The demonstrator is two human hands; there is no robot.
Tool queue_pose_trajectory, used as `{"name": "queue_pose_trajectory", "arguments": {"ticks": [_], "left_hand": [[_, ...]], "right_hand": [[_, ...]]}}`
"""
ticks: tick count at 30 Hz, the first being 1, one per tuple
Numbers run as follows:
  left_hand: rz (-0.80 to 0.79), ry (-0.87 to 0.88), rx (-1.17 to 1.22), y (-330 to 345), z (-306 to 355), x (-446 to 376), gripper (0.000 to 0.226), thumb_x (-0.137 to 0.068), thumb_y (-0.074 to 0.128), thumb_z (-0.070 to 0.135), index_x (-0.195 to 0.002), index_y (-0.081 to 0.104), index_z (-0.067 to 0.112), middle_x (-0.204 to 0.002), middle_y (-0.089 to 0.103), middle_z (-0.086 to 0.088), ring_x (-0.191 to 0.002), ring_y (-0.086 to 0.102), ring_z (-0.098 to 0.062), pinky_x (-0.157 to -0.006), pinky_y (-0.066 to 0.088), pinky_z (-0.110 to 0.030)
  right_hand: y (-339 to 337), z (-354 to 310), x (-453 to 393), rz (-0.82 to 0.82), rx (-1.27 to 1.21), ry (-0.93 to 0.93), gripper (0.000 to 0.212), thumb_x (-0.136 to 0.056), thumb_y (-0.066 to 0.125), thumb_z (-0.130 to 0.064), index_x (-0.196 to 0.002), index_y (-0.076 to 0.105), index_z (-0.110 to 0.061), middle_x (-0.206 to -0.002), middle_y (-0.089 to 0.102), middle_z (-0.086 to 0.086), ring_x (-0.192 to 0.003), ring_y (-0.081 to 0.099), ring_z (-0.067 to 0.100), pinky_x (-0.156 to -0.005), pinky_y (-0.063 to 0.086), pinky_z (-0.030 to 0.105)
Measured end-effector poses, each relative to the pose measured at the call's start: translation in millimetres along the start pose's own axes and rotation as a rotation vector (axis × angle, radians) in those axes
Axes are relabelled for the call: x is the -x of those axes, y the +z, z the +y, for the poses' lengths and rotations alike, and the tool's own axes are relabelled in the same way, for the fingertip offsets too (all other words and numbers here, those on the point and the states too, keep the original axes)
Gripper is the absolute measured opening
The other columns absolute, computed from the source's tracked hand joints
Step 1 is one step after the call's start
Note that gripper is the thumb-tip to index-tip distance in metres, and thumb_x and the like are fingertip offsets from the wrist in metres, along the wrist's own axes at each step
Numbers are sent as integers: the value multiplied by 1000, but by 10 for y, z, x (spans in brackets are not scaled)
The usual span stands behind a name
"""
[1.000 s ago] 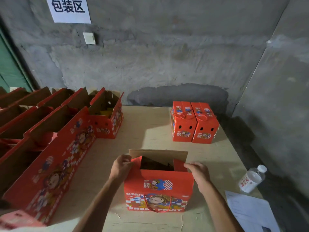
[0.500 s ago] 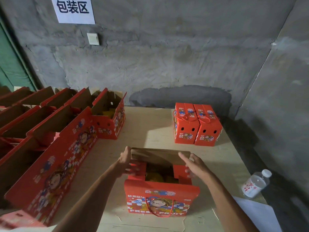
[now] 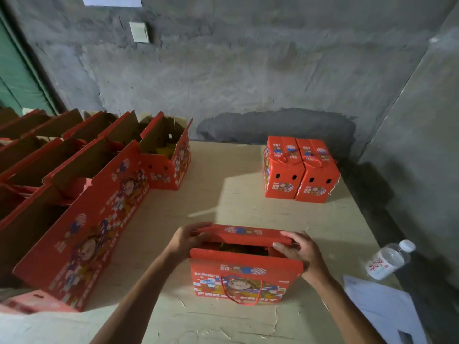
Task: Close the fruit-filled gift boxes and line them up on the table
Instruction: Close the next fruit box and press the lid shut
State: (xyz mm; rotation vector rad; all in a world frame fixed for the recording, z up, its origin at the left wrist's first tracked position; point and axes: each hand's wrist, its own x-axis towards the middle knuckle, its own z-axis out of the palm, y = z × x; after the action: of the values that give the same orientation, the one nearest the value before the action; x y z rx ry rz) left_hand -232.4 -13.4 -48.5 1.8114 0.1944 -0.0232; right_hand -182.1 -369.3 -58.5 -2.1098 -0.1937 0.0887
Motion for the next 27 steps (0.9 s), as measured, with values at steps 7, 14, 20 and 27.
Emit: {"name": "queue_pose_trajectory", "arguments": {"ticks": [7,14,20,27], "left_hand": [[15,325,-493,-101,-153,-41,44,-76,78,53,-114,79,30,-132,58,1,-117,57,-13,-98,51,-33],[-20,502,-664,-33,-8,50,33,-94,56,57,-124,63,44,-135,63,18,-116,62,7,-92,53,-20],[-16,654,-811,-60,28,117,35,-92,66,32,-112,78,6,-116,76,-10,-104,75,-28,-76,65,-40],[-113,701,-785,-180,-50,132,42,-97,59,34,-125,73,6,-130,69,-9,-120,68,-23,-94,60,-37]], "right_hand": [[-13,122,-49,-92,373,-269,67,-86,66,-62,-131,69,-12,-142,56,-4,-132,49,9,-108,36,22],[23,135,-138,35,543,-482,40,-79,89,-24,-111,79,-2,-121,74,14,-118,69,31,-97,58,47],[63,107,-110,143,727,-726,46,-55,102,-23,-93,83,-5,-102,79,9,-95,77,27,-73,65,40],[54,124,-37,140,664,-686,43,-60,100,-19,-97,83,-4,-106,78,10,-100,76,27,-74,65,44]]}}
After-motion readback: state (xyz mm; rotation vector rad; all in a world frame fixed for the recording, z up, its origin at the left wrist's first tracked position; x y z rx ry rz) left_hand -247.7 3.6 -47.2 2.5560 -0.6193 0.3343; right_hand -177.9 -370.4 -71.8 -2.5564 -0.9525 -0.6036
